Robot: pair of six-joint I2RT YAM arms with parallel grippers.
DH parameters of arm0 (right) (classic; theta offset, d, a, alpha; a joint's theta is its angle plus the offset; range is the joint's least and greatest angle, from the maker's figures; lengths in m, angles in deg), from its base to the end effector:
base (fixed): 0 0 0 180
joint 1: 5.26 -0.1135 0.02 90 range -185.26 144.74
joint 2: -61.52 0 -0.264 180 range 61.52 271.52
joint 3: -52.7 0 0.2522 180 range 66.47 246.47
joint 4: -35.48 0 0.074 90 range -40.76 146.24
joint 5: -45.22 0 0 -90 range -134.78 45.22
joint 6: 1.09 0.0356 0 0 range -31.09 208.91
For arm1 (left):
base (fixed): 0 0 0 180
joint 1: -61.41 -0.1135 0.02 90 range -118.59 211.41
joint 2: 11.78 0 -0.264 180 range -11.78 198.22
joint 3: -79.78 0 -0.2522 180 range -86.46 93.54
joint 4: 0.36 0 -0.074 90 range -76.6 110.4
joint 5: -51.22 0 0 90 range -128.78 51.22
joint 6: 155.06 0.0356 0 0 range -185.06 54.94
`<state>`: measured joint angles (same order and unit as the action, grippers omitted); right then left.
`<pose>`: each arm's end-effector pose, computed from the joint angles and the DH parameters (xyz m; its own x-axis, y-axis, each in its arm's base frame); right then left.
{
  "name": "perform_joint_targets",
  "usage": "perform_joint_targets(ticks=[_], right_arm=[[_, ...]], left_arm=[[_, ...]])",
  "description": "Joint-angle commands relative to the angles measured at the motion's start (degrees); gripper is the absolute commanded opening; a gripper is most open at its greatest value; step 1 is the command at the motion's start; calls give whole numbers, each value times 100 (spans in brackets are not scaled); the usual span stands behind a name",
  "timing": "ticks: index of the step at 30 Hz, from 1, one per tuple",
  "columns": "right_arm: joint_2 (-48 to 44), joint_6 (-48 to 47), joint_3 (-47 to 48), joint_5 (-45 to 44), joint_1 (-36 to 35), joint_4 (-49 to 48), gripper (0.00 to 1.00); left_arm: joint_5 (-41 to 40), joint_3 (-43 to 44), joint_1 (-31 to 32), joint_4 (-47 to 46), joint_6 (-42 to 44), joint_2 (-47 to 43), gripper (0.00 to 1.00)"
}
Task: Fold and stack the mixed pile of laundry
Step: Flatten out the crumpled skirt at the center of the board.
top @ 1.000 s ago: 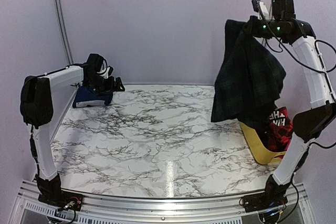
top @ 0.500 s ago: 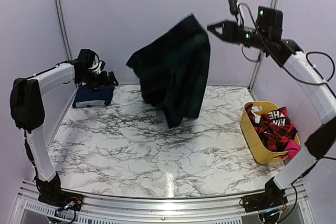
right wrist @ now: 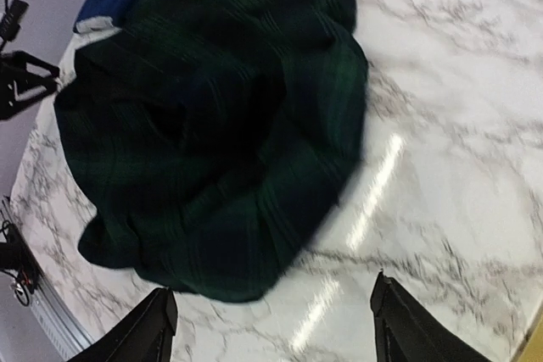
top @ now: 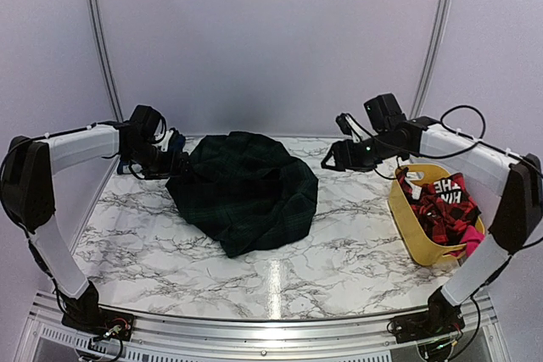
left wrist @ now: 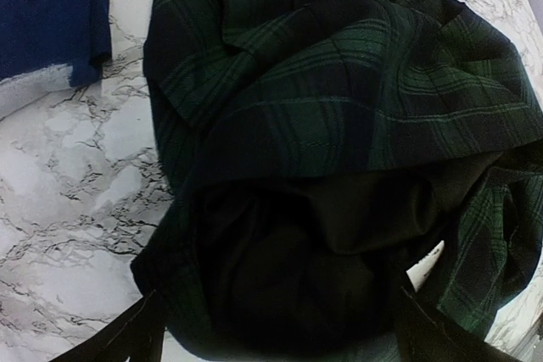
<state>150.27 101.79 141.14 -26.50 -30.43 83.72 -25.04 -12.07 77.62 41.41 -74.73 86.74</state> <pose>0.3010 0.1538 0.2953 -0.7932 -0.1389 -0.5929 -0.4257 0.8227 0.3767 0.3566 -0.1125 0.2435 -0.8164 0.0674 -0.5735 0.2780 0.9164 -0.2879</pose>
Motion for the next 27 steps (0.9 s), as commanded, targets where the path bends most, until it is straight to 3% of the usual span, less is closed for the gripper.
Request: perform_joint_targets(ticks=[1,6,10,13,21,25,27], right_arm=[[1083,-230,1227,283,-340,-248,74],[2621,-419,3029,342,-617,238,76],[3923,-552,4986,-48,-856,1278,81],[4558,-601,5640,-203,-933,1808,84],[4158,-972,4123,-601,-1168,1745,83],[3961,-1076,3462,-944,-1173,1829,80],[3864,-1113,3152,-1126,-1167,1855,71]], left_arm=[[-147,-40,-284,-273,-317,-48,94],[-255,248,-568,-280,-253,232,90],[-114,940,-540,172,216,953,89],[-187,1051,-454,348,534,1221,89],[-703,1278,-166,405,899,1712,89],[-969,1631,21,480,831,1964,78],[-931,1788,24,445,714,1940,67]])
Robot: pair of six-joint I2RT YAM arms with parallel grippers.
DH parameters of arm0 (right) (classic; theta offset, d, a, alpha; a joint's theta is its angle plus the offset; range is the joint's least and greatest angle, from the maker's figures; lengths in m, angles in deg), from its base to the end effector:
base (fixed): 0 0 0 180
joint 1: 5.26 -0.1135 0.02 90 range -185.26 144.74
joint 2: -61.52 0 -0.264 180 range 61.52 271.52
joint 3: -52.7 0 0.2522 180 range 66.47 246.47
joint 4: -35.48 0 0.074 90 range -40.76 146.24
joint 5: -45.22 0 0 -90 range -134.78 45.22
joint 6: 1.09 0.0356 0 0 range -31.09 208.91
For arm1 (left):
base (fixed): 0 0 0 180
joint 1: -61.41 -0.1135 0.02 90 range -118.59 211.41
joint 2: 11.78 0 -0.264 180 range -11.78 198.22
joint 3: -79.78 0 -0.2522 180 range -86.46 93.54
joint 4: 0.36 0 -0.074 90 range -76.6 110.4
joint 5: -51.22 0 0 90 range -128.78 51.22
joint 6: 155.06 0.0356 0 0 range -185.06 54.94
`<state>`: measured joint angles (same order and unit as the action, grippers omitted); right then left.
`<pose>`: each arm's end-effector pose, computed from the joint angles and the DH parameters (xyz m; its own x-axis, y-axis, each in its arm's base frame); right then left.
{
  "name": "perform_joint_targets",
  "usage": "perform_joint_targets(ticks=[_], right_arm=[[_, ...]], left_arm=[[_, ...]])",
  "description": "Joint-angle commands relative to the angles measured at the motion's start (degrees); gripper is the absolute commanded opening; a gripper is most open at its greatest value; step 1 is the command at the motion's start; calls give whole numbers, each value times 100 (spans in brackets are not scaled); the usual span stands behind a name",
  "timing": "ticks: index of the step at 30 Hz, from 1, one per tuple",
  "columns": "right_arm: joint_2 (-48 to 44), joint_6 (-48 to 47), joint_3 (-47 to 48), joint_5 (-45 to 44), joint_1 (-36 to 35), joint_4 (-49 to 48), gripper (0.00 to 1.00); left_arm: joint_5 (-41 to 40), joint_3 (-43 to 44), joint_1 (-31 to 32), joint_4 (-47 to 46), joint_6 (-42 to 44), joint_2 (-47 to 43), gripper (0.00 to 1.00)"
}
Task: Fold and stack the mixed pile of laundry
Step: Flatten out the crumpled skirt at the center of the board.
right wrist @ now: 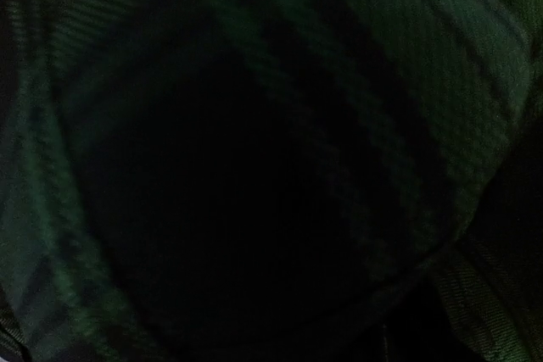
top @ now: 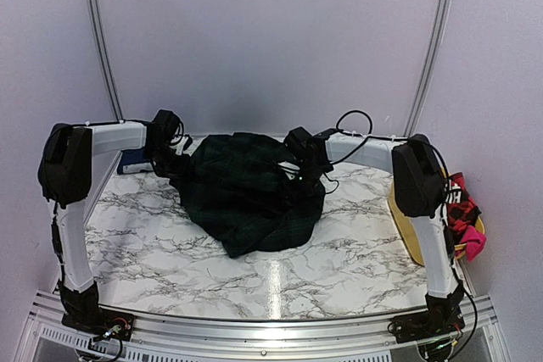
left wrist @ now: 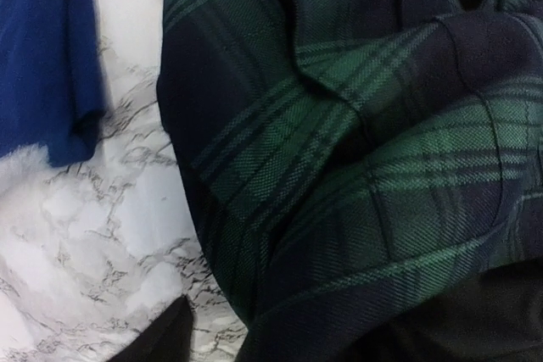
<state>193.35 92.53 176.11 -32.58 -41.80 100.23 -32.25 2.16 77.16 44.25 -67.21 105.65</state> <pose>0.3788 0.2901 0.1691 -0.8073 -0.5215 -0.2762 -0.5813 0.7834 0.2202 0.4228 -0.1234 0.1879 -0.8422 0.1988 -0.5011 0.2936 0.9487 -0.1170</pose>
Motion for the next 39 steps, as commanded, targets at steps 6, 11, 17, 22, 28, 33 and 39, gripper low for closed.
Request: perform_joint_targets(ticks=[6,11,17,22,28,33,39], right_arm=[[-896,-143,-425,-1091,222,87,12],[-1405,-328,381,-1504,679,56,0],[-2012,-631,1132,-552,850,-337,0],[-2345,-1029,304,-215,555,-301,5],[-2343,-774,-1683,-1181,376,-21,21],[-2622,-33,-2497,-1389,476,-40,52],[-3056,286,-2536,-984,613,-92,50]], left_arm=[[436,633,72,-138,-252,-505,17],[1215,404,80,-498,-609,-1261,0],[2070,-568,116,-1334,-1131,-2340,0],[2361,-1591,500,-2154,-1838,-3029,0],[1173,-2913,680,-1989,-2178,-3365,0],[664,-2861,680,-1257,-2083,-2940,0],[795,-2533,675,-1027,-2110,-2524,0]])
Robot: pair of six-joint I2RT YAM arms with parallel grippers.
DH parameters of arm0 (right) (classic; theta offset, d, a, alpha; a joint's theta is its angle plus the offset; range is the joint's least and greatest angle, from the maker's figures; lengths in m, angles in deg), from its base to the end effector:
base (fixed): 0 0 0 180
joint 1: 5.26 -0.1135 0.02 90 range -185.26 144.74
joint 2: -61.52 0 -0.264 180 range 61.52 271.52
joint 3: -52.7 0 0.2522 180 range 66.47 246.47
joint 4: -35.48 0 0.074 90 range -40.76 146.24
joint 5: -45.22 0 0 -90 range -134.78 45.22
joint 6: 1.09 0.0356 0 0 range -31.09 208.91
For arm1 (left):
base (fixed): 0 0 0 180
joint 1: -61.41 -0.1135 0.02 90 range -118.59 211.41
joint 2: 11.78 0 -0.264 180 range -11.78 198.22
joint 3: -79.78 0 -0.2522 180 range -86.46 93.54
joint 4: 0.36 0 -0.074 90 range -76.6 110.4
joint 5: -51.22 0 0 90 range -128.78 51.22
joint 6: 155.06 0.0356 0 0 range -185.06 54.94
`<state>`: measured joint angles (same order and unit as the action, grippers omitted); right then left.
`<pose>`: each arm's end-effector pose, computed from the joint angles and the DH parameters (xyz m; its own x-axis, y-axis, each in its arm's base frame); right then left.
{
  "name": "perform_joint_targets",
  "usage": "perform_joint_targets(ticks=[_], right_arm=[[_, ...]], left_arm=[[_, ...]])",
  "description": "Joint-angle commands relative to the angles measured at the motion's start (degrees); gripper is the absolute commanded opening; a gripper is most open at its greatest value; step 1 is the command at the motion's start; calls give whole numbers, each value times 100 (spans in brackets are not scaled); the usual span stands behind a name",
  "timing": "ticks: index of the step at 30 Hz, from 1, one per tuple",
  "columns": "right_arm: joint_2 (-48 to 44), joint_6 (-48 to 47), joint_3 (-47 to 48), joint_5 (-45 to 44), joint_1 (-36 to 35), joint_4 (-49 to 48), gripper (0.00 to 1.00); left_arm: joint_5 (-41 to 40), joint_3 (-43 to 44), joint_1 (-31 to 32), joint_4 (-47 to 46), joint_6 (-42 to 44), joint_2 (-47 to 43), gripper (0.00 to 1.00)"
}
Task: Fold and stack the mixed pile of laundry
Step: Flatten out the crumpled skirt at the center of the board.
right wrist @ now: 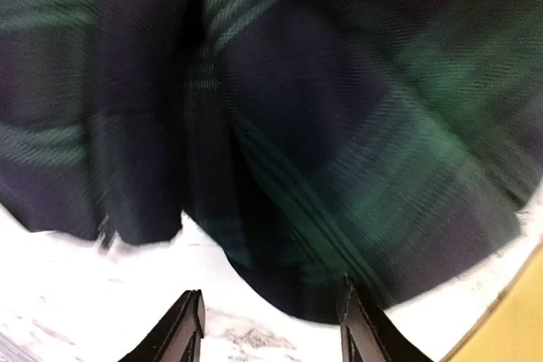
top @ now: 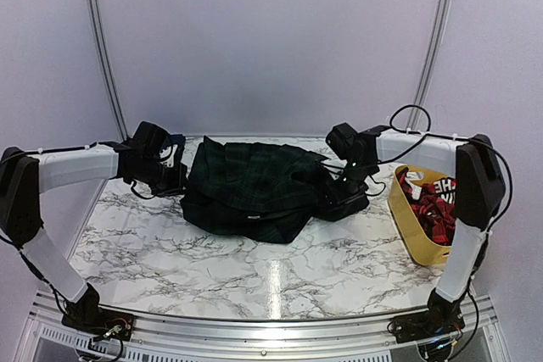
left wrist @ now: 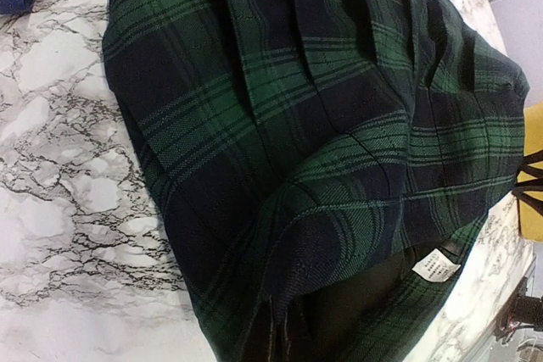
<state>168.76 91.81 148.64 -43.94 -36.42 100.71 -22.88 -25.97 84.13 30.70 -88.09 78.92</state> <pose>0.3173 0.1925 0.2096 -0.8574 -0.4594 -0.2319 -0.4775 0.8782 0.0260 0.3082 -0.1396 0.2262 -0.8381 -0.0570 -0.5426 0.2328 0.8621 -0.4502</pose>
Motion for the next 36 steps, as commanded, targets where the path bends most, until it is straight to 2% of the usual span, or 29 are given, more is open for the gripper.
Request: perform_joint_targets(ticks=[1,4,12,19,27,30,32,34,35,36], right_arm=[[-637,368,152,186,77,-178,49],[-803,342,-111,396,83,-333,44],[-1105,1019,-879,2505,721,-1409,43],[-467,1581,-738,3157,743,-2157,53],[149,1572,-277,3368,719,-2176,55],[353,1568,-12,3416,700,-2102,48],[426,1550,78,3498,691,-2051,29],[444,1493,86,3584,702,-1964,5],[418,1470,62,3592,704,-1921,0],[359,1454,17,3559,711,-1883,0]], left_arm=[[-155,349,-22,360,-18,188,0],[-70,498,-15,418,-38,313,0],[-63,736,-22,512,-24,464,0],[-56,663,-21,528,10,490,0],[34,674,-8,528,148,499,0],[50,666,22,588,370,503,0],[-24,650,35,675,528,489,0],[-193,623,47,804,682,437,0],[-287,583,33,832,705,388,0],[-347,509,31,836,711,318,2]])
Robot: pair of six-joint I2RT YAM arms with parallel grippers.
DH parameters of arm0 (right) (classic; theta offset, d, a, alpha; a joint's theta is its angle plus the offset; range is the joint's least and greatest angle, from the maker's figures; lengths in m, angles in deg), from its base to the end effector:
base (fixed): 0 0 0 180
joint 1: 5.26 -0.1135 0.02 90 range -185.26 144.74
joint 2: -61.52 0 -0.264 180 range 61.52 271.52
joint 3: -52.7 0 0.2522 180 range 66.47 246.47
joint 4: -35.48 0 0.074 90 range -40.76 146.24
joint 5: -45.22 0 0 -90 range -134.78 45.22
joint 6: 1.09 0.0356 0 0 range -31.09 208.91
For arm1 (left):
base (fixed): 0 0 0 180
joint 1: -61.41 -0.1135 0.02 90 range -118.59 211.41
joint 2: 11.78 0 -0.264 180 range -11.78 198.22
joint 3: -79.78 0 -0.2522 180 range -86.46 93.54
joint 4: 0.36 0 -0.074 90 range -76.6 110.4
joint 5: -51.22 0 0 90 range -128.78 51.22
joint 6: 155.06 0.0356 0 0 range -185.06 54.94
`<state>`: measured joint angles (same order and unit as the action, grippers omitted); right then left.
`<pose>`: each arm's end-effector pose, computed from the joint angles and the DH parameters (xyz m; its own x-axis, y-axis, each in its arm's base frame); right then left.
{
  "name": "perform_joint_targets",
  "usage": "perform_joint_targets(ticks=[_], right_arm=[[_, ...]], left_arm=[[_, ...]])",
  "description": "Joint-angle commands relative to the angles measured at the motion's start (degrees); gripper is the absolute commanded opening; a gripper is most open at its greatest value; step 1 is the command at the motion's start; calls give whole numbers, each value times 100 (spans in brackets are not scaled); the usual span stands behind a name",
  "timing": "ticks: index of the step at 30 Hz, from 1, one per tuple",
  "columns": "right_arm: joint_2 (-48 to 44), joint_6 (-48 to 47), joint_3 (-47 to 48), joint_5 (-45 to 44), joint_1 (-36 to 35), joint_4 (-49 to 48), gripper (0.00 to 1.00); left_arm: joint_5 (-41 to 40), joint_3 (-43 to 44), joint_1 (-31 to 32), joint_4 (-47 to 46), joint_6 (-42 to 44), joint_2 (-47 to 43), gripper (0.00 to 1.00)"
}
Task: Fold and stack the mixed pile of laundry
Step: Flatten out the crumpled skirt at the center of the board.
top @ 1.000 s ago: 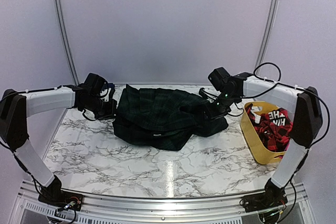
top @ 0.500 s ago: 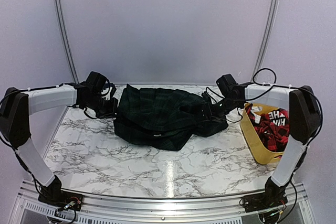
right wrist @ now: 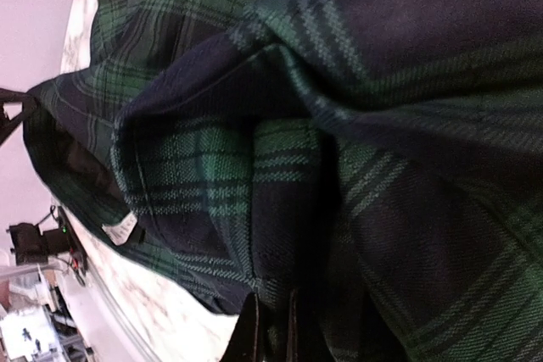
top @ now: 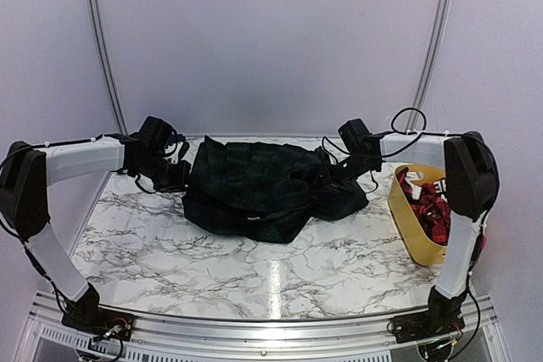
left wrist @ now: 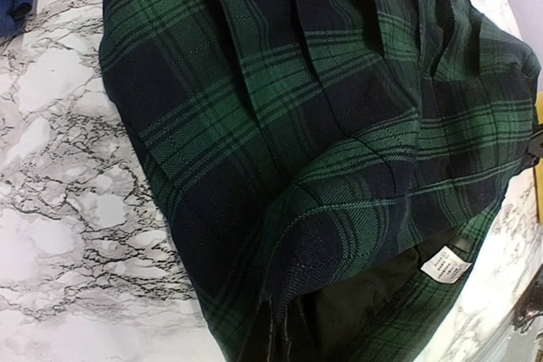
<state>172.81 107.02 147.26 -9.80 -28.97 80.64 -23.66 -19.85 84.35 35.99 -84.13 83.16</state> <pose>0.3635 0.1819 0.1959 -0.9469 -0.1377 -0.2906 -0.2972 0.7200 0.6271 0.3234 -0.1470 0.2290 -0.8481 0.0164 -0.5297 0.2652 0.8785 -0.3973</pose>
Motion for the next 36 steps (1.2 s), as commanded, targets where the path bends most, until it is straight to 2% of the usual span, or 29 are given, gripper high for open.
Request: perform_joint_targets(ticks=[1,2,4,7,9,12,14,15,18,19,21,24,27,30,34,36], right_arm=[[-122,-70,103,119,-19,130,0],[-210,-51,28,100,6,138,0],[-403,24,-100,115,64,139,0],[-699,194,-281,245,77,83,0],[-840,326,-435,394,76,-1,0],[-984,387,-629,413,77,-33,0],[-1047,399,-696,431,77,-27,0],[-1087,433,-722,474,77,-35,0],[-1270,545,-650,492,85,-117,0],[-1328,597,-552,492,98,-141,0],[-1422,708,-184,480,159,-146,0],[-1484,889,645,319,308,-209,0],[-1355,1010,1821,88,489,-219,0],[-896,1142,3415,-45,681,-172,0],[-230,1512,5353,123,858,-36,0],[-248,1641,5606,254,850,-65,0]], left_arm=[[-301,-207,3,307,312,-195,10],[-318,-321,0,300,328,-286,20],[-334,-644,-8,299,381,-468,34],[-243,-1026,7,309,477,-590,48],[-271,-1233,23,322,504,-615,53],[-374,-1416,35,336,479,-653,53],[-539,-1425,35,351,446,-645,49],[-569,-1398,35,343,433,-628,44],[-399,-1211,40,349,371,-548,7],[-324,-1108,41,340,337,-559,0],[-197,-728,39,326,272,-694,0],[-499,209,41,394,220,-841,0],[-1143,1491,39,486,255,-763,0],[-1743,2969,33,540,370,-398,0],[-1732,4799,34,813,473,90,0],[-1579,5063,35,841,544,7,0]])
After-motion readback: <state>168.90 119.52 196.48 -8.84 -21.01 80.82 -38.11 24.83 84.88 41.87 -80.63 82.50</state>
